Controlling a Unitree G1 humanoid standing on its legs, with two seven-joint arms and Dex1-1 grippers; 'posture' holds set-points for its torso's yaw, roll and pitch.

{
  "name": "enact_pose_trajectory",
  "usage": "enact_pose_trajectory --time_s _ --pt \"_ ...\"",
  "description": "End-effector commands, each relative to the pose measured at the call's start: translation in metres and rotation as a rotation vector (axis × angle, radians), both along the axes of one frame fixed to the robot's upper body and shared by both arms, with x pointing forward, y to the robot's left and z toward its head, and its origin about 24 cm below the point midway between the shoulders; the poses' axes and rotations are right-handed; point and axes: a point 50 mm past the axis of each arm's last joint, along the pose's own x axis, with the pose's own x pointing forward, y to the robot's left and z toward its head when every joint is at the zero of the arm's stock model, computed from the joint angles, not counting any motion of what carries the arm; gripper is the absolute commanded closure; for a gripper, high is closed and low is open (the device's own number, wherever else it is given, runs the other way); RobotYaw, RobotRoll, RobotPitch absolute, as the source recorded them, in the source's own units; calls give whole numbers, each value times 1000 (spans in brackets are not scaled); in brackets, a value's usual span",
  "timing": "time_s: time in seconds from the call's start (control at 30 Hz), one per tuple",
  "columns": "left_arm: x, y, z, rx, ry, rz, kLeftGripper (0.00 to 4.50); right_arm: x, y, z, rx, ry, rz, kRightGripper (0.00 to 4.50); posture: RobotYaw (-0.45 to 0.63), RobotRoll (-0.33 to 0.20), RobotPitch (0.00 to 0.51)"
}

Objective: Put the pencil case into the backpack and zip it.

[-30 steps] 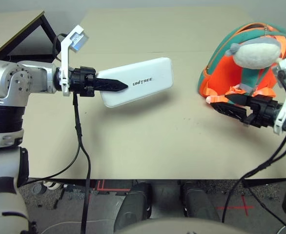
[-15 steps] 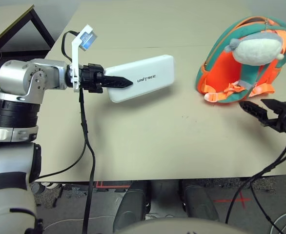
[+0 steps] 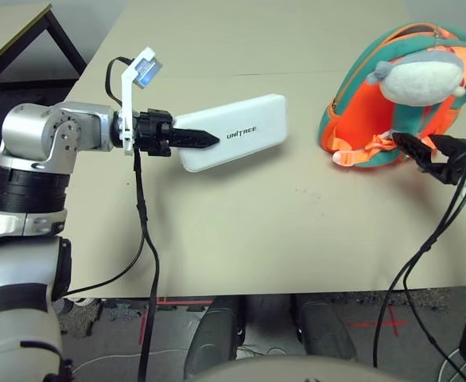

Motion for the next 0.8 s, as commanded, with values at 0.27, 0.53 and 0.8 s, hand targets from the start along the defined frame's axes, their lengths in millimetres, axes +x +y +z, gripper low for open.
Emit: enact_pose_trajectory --time_s 0.27,0.53,0.8 --pt "-2 -6 6 -36 -16 -16 3083 29 3 -6 -7 -78 -3 320 -60 0 156" --pt "4 -18 10 -52 -28 -62 3083 30 -3 -11 27 -70 -17 2798 -105 0 143" --pt "16 -23 19 -58 -60 -79 3083 33 -8 -14 39 -83 -42 4329 -127 0 123"
